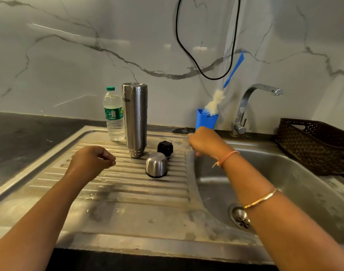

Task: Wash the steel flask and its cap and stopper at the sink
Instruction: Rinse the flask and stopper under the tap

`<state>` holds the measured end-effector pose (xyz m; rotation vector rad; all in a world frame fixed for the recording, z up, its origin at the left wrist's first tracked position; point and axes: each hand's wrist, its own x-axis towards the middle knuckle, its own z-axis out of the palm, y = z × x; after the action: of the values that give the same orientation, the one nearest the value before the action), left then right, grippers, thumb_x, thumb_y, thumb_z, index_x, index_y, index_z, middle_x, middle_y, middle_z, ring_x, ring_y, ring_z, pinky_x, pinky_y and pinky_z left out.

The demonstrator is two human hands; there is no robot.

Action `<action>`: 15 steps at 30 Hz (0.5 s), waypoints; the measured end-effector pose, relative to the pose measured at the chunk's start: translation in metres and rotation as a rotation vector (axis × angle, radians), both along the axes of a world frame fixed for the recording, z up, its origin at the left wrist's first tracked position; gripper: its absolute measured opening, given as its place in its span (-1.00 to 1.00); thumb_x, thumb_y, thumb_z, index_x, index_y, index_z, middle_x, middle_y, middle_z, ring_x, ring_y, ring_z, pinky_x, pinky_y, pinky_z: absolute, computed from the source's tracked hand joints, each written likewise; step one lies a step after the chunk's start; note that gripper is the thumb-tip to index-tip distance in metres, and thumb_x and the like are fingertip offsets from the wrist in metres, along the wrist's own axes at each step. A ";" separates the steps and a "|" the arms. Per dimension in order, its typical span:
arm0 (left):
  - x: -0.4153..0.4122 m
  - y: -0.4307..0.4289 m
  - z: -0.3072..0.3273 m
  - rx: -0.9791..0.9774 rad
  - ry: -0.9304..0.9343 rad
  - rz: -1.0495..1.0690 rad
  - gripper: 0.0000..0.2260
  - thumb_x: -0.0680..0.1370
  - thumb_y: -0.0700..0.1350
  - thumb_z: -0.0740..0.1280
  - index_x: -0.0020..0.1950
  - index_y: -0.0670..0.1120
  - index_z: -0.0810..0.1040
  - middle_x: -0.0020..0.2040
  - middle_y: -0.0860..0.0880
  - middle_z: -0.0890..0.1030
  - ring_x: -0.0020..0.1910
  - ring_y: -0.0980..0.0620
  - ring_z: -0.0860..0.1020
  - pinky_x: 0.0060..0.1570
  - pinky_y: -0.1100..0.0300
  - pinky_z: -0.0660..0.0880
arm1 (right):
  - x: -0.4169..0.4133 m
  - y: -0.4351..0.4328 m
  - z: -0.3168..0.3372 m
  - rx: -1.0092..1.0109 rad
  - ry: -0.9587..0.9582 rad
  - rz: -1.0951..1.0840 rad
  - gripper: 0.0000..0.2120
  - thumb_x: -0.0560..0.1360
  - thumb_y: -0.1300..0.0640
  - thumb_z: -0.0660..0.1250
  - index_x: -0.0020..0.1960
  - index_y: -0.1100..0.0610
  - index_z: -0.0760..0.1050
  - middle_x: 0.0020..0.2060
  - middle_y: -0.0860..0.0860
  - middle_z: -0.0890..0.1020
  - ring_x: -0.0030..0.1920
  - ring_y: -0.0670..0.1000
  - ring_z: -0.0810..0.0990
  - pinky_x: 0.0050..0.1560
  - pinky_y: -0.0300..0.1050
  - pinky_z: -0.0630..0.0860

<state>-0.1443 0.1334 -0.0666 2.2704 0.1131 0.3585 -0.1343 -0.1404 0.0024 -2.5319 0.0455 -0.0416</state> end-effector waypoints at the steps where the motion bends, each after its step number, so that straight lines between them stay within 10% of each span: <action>1: -0.004 -0.002 0.002 -0.089 0.039 -0.060 -0.92 0.39 -0.25 0.51 -0.23 -0.11 0.65 -0.22 -0.08 0.67 -0.15 -0.04 0.60 -0.14 0.16 0.46 | -0.001 -0.008 0.002 0.191 0.031 -0.002 -0.77 0.58 0.25 0.10 -0.25 0.19 0.37 -0.29 0.14 0.46 -0.28 0.07 0.46 -0.38 -0.19 0.42; 5: -0.008 -0.010 -0.006 -0.054 0.204 -0.212 -0.90 0.37 -0.29 0.51 -0.23 -0.12 0.66 -0.20 -0.09 0.68 -0.14 -0.03 0.59 -0.12 0.22 0.49 | -0.007 -0.047 -0.004 0.762 0.065 0.046 -0.68 0.64 0.17 0.10 -0.08 0.35 0.52 -0.24 0.20 0.61 -0.26 0.06 0.60 -0.27 -0.20 0.60; 10: 0.003 -0.004 -0.015 0.259 0.114 -0.116 -0.69 0.39 -0.13 0.52 0.09 0.02 0.55 0.16 -0.07 0.55 0.10 -0.07 0.51 -0.01 0.12 0.40 | -0.005 -0.089 -0.054 -0.158 0.168 -0.083 -0.72 0.59 0.07 0.21 -0.06 0.28 0.55 -0.03 0.22 0.60 -0.03 0.14 0.55 -0.10 -0.12 0.46; 15: -0.001 -0.008 -0.014 0.307 0.107 -0.020 -0.73 0.39 -0.13 0.52 0.05 -0.03 0.59 0.14 -0.10 0.57 0.04 -0.06 0.53 -0.03 0.11 0.41 | -0.007 -0.105 -0.062 -0.076 0.085 -0.142 -0.75 0.56 0.16 0.23 -0.12 0.33 0.56 -0.20 0.26 0.61 -0.15 0.19 0.59 -0.12 0.00 0.51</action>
<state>-0.1456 0.1256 -0.0804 2.5928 0.0956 0.2574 -0.1412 -0.2454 -0.0597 -2.6010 0.2623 0.0083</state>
